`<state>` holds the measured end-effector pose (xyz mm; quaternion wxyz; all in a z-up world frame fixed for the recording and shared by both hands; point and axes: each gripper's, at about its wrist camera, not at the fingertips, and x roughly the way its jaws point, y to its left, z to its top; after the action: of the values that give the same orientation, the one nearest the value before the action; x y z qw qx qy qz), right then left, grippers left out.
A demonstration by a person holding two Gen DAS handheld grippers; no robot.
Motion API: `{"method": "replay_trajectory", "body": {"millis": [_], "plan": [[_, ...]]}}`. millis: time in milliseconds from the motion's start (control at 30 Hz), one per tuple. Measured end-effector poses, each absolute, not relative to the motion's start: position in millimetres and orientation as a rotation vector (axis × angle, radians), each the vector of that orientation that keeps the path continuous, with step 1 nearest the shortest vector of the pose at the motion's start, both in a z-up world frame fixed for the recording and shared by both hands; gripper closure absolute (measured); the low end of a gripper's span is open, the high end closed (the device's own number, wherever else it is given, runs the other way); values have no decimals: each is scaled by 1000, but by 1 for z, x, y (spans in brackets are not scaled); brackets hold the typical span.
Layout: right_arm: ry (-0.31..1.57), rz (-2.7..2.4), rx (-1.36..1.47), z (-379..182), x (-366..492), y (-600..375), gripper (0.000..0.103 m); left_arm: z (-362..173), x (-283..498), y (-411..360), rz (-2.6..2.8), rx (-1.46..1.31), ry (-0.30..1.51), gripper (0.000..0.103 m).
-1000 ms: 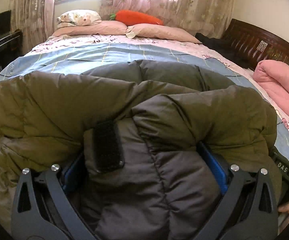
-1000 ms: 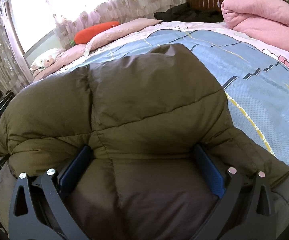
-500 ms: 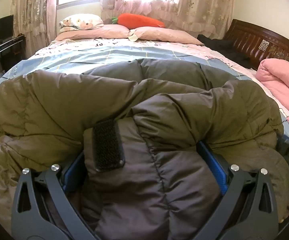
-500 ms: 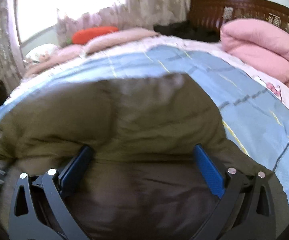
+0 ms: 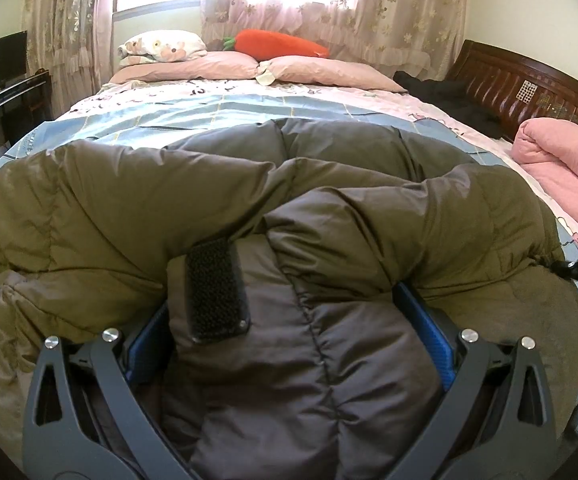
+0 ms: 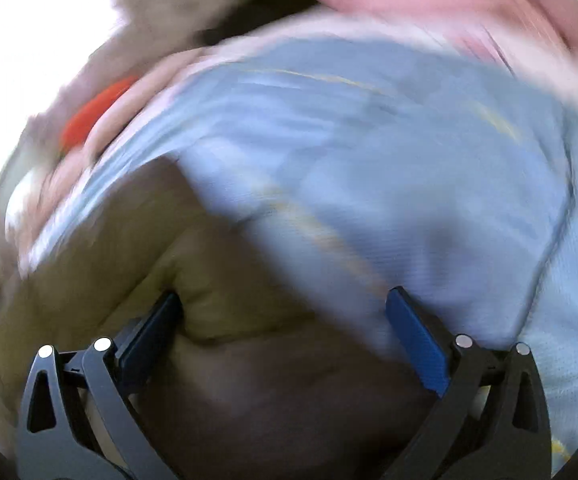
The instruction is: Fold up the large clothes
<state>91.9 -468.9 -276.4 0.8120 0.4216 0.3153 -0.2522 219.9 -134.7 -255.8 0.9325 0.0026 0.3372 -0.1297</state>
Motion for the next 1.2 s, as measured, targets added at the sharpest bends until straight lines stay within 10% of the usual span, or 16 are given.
{"method": "replay_trajectory", "body": {"millis": [533,1200], "plan": [[680,-137,44,-210,159,-264,1,-256,219,-131,-270,1,686,2],[671,-7,348,-248,146,-316,1,-254,217,-134,-276,37,679,2]]}}
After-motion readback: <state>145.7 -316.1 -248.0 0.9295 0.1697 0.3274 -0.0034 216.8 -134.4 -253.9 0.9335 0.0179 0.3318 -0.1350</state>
